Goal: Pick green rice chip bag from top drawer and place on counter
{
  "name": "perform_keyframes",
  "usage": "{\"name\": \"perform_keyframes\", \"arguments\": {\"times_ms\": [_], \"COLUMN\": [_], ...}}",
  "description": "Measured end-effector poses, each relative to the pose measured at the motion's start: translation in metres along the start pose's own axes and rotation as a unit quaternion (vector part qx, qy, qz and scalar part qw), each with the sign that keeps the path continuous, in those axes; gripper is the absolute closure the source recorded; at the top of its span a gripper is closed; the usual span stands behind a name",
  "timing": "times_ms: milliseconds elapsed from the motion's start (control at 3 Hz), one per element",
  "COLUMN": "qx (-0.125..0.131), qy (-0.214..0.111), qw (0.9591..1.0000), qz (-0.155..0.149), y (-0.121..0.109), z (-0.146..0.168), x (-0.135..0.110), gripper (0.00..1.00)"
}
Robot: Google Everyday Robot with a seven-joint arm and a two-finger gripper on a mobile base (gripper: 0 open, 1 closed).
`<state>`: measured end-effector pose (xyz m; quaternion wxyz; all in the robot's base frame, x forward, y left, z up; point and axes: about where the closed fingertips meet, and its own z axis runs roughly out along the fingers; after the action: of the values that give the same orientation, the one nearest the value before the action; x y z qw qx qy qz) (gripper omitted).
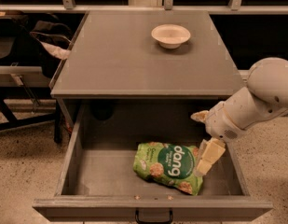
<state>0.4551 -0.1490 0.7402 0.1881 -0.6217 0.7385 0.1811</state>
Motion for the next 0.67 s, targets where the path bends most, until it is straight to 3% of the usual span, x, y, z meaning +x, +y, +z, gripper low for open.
{"name": "perform_keyframes", "arguments": {"times_ms": [667], "qx": [0.017], "qy": [0.004], "qw": [0.9998], "qz": [-0.008], "y": [-0.007], "z": [0.052], "x": [0.004], "gripper": [0.0]}}
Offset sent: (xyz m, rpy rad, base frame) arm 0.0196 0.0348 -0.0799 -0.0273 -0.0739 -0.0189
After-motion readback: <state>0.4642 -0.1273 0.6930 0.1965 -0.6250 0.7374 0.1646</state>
